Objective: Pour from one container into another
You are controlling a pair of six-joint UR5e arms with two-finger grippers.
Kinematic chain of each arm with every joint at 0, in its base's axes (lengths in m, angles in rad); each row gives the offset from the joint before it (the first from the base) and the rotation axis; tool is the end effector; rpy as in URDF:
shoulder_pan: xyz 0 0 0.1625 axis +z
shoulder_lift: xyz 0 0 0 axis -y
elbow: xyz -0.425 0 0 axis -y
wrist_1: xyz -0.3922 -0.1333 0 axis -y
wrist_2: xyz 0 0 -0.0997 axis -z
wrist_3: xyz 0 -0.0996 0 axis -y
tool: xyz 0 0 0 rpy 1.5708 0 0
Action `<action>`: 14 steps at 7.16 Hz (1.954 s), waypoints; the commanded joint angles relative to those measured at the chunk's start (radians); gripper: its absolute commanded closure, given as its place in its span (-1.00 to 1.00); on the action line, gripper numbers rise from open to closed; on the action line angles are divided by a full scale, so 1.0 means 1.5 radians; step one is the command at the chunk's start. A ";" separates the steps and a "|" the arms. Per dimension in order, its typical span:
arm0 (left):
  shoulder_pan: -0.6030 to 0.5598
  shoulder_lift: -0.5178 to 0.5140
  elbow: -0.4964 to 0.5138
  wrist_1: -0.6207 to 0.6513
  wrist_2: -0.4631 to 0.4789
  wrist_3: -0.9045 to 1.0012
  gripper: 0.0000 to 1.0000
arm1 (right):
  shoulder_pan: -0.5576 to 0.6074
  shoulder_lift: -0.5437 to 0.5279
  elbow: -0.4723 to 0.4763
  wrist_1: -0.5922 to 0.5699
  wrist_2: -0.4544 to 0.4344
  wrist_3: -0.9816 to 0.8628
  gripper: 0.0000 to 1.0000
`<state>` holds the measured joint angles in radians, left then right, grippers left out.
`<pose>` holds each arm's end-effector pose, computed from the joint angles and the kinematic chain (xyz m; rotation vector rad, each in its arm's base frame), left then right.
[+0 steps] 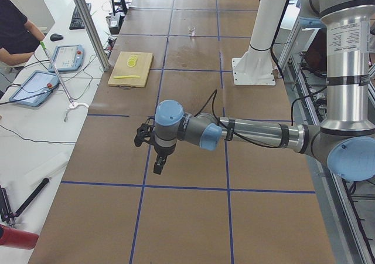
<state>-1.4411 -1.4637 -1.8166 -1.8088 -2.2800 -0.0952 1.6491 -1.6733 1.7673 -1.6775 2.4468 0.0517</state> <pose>-0.0079 -0.4685 0.5644 0.2799 0.7370 0.1662 0.0915 -0.4401 0.6135 -0.0002 -0.8767 0.1271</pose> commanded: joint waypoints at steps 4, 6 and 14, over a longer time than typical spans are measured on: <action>0.190 0.006 -0.212 -0.053 0.005 -0.330 -1.00 | -0.005 0.030 0.009 -0.006 0.002 -0.003 -1.00; 0.302 0.066 -0.213 -0.258 0.092 -0.605 -1.00 | -0.010 0.026 0.007 -0.005 0.043 -0.002 -1.00; 0.679 0.093 -0.204 -0.275 0.691 -0.817 -1.00 | -0.024 0.032 0.019 0.000 0.043 -0.001 -1.00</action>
<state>-0.4590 -1.3243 -2.1310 -2.2339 -1.3249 -1.2991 1.6143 -1.6280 1.7917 -1.6782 2.5109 0.0507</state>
